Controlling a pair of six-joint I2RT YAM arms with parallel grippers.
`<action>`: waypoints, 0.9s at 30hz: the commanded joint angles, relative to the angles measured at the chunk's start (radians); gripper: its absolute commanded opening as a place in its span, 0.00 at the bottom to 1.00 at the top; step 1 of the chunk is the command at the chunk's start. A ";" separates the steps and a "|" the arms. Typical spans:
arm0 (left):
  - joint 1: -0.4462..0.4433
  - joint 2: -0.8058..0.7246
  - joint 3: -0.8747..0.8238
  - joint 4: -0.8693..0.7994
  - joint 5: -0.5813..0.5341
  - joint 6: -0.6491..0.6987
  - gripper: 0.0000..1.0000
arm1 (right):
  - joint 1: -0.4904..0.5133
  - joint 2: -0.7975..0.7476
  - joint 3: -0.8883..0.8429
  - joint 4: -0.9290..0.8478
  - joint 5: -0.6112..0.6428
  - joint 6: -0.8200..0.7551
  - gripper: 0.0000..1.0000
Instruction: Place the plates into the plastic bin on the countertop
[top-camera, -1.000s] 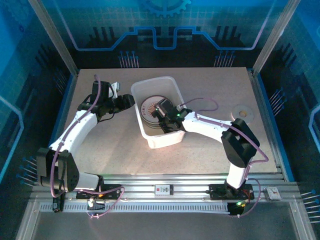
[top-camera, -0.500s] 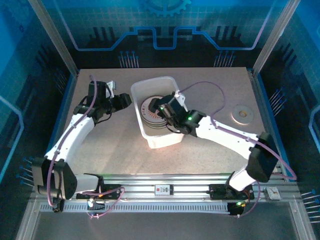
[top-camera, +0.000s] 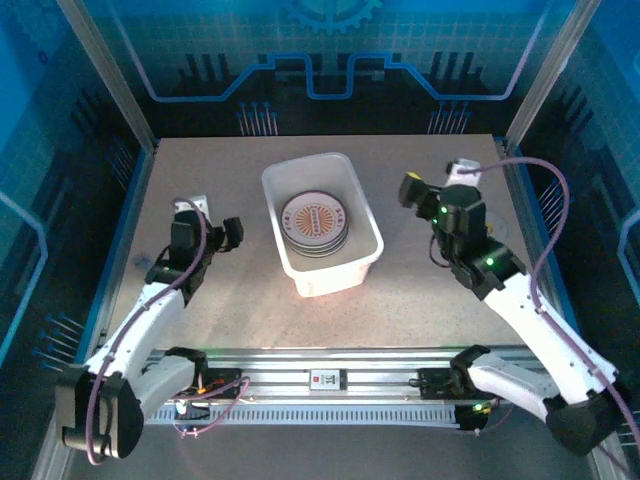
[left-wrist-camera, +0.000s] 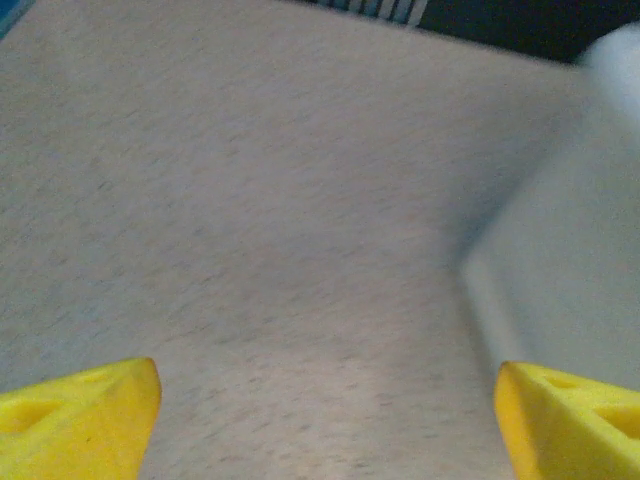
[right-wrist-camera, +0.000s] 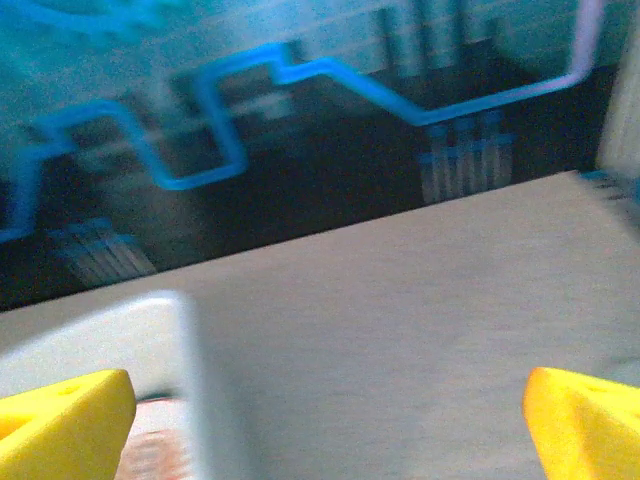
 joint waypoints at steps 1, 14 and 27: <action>0.006 0.046 -0.065 0.209 -0.260 0.062 0.95 | -0.110 -0.025 -0.219 0.098 0.036 -0.215 1.00; 0.037 0.355 -0.209 0.797 -0.128 0.219 0.98 | -0.340 0.291 -0.665 0.999 -0.126 -0.331 1.00; 0.059 0.556 -0.311 1.209 0.032 0.226 0.99 | -0.401 0.581 -0.615 1.245 -0.503 -0.429 1.00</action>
